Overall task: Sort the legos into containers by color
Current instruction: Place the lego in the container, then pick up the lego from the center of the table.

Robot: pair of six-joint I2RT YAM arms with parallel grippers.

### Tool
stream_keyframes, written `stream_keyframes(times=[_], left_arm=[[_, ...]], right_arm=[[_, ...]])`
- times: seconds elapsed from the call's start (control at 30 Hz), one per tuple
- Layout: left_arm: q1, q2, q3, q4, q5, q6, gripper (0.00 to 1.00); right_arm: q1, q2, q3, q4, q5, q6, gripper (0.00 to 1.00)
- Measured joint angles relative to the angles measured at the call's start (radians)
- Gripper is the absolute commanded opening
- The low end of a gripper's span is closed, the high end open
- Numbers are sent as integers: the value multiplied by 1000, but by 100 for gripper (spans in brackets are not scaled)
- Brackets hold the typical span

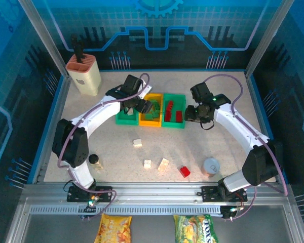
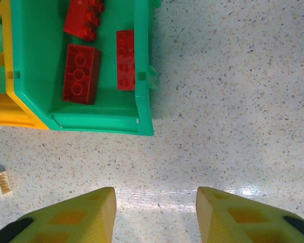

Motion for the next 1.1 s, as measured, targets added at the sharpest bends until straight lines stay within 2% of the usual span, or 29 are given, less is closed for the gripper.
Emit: stream_keyframes(times=[0.17, 0.37, 0.77, 1.1], left_arm=[[0, -39, -16, -58, -47, -217, 73], [-10, -97, -109, -90, -50, -429, 73], [-124, -79, -151, -232, -109, -680, 71], [-135, -70, -295, -216, -131, -841, 70]], right_arm=[[0, 17, 0, 0, 0, -18, 46], [0, 54, 0, 1, -2, -34, 46], [1, 96, 3, 4, -24, -48, 46], [1, 108, 17, 3, -24, -57, 46]])
